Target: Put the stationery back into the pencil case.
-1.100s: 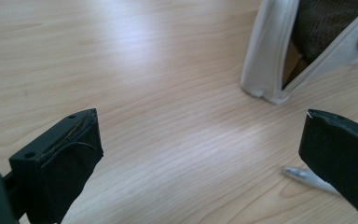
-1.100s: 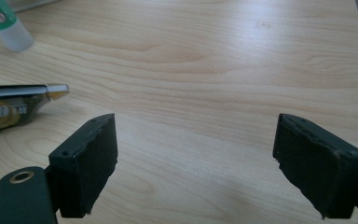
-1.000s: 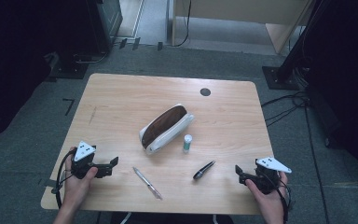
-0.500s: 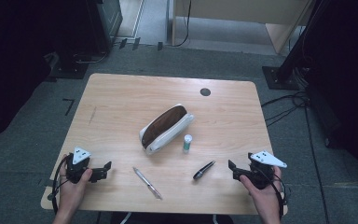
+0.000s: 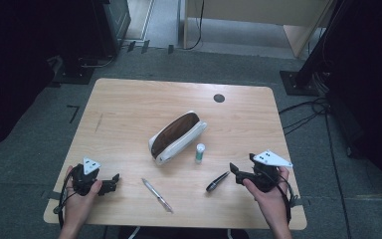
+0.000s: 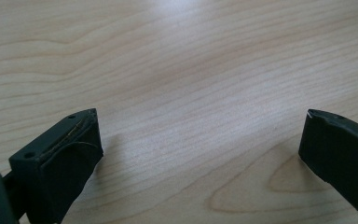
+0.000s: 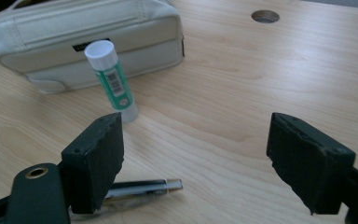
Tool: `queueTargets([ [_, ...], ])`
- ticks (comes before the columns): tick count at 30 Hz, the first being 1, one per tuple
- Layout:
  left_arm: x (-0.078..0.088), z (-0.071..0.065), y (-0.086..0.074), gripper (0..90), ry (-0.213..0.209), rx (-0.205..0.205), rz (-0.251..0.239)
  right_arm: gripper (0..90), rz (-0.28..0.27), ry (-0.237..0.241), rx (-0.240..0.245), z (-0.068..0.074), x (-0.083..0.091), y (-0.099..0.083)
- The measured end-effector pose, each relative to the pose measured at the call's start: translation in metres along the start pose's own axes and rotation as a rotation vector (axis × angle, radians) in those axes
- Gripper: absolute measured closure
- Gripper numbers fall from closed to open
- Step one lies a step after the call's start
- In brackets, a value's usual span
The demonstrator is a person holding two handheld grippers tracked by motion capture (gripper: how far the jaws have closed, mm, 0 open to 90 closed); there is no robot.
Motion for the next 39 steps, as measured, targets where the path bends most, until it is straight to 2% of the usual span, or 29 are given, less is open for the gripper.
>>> queueTargets([
  [3, -0.001, 0.001, 0.000, 0.0, -0.007, 0.018, 0.003, 20.7, 0.003, 0.020, 0.002, 0.005, -0.007, 0.006],
  [5, -0.001, 0.001, 0.000, 0.0, -0.006, 0.018, 0.001, 21.3, -0.002, 0.046, 0.007, 0.011, -0.013, 0.012],
  [9, -0.001, 0.001, 0.000, 0.0, -0.006, 0.018, 0.000, 22.4, -0.004, 0.060, 0.004, 0.017, -0.019, 0.017],
  [15, -0.001, 0.000, 0.000, 0.0, -0.007, 0.016, 0.000, 30.7, -0.027, 0.087, 0.002, 0.024, -0.029, 0.024],
  [25, -0.001, 0.000, 0.000, 0.0, -0.010, 0.013, 0.000, 41.0, -0.027, 0.129, -0.012, 0.034, -0.047, 0.024],
  [32, -0.001, 0.000, 0.000, 0.0, -0.011, 0.012, 0.000, 49.1, -0.021, 0.161, 0.002, 0.045, -0.062, 0.023],
  [39, -0.001, 0.000, 0.000, 0.0, -0.014, 0.011, -0.001, 52.1, -0.008, 0.179, 0.008, 0.052, -0.075, 0.020],
])
Point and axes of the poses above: each handheld gripper's, and its own axes: x roughly backward along the jaws, y roughly out of its top, z roughly to its left, the point moved 6 cm from there along -x, roughly forward along the jaws, and after that the axes turned 14 degrees about -z, right-handed, at the moved point
